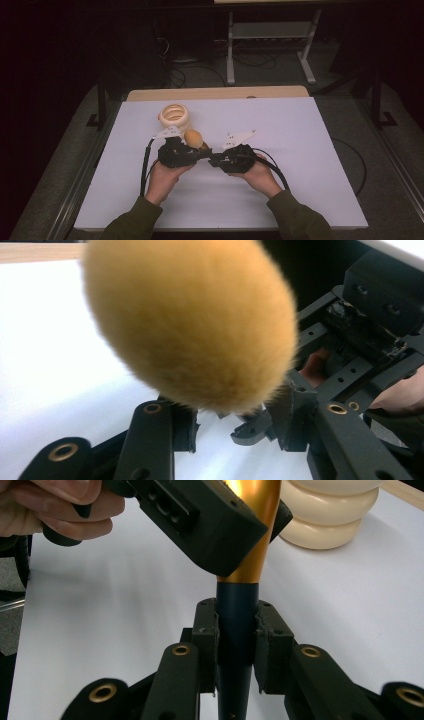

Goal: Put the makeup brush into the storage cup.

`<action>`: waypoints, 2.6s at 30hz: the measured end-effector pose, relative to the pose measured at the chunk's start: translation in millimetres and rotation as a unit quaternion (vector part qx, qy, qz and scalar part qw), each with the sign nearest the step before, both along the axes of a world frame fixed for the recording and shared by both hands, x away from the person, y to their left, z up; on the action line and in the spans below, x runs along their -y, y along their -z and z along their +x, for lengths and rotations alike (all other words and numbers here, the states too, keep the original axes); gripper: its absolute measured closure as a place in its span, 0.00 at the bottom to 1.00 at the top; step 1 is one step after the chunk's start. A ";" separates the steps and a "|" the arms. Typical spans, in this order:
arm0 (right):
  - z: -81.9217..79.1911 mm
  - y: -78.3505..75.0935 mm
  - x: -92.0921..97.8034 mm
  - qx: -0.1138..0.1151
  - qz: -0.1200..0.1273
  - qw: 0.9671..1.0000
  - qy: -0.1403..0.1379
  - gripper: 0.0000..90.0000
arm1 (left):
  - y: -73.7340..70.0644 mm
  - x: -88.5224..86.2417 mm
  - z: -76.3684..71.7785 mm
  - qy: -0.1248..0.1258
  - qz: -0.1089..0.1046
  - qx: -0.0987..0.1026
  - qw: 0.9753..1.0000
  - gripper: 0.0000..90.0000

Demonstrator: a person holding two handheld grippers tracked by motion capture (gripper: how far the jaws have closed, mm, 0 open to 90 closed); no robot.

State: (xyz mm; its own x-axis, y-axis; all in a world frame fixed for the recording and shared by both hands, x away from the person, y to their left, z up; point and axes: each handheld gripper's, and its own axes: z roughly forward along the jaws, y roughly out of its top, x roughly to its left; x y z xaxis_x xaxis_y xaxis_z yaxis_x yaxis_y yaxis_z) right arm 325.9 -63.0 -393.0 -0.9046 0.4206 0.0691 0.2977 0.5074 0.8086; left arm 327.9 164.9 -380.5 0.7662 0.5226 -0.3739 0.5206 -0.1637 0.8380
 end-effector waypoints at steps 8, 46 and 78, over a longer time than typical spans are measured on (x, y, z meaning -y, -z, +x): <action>-0.4 1.5 -1.9 -0.002 -0.003 1.000 0.002 0.82 | 0.6 0.2 1.1 0.010 -0.004 0.000 1.000 0.71; 4.3 5.9 -5.2 -0.005 -0.001 1.000 0.022 0.13 | -5.3 -1.7 -3.4 0.017 0.013 0.015 1.000 0.73; -16.3 -2.4 57.4 0.020 0.026 0.996 0.082 0.00 | -16.7 -23.5 -2.0 0.002 0.043 0.025 0.999 0.73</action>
